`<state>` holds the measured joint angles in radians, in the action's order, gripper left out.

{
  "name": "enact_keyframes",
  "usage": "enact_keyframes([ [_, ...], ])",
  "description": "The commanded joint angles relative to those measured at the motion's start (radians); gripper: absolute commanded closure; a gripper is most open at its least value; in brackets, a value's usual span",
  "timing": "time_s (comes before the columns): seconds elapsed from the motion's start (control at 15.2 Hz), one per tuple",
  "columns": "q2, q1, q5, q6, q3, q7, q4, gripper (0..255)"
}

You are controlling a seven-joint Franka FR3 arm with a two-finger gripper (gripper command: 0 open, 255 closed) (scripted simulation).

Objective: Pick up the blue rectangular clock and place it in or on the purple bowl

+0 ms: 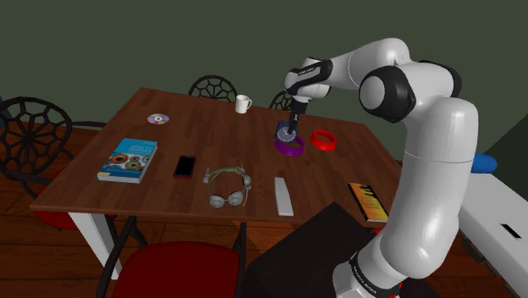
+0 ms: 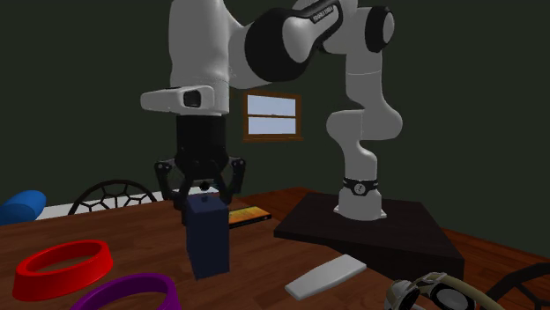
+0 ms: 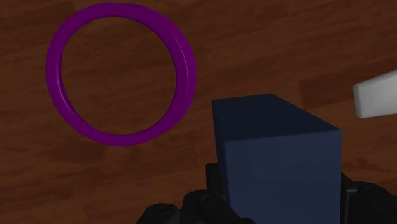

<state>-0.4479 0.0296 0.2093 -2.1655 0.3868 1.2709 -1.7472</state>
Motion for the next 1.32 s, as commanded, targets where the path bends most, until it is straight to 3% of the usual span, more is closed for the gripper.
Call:
enact_keyframes([
  [0.0, -0.049, 0.038, 0.016, 0.032, 0.001, 0.035, 0.076, 255],
  [0.33, -0.189, 0.148, 0.052, 0.143, -0.003, 0.108, 0.321, 255],
  [0.59, -0.336, 0.25, 0.078, 0.261, -0.013, 0.147, 0.586, 255],
  [1.25, -0.388, 0.256, 0.093, 0.179, -0.025, 0.16, 0.554, 255],
])
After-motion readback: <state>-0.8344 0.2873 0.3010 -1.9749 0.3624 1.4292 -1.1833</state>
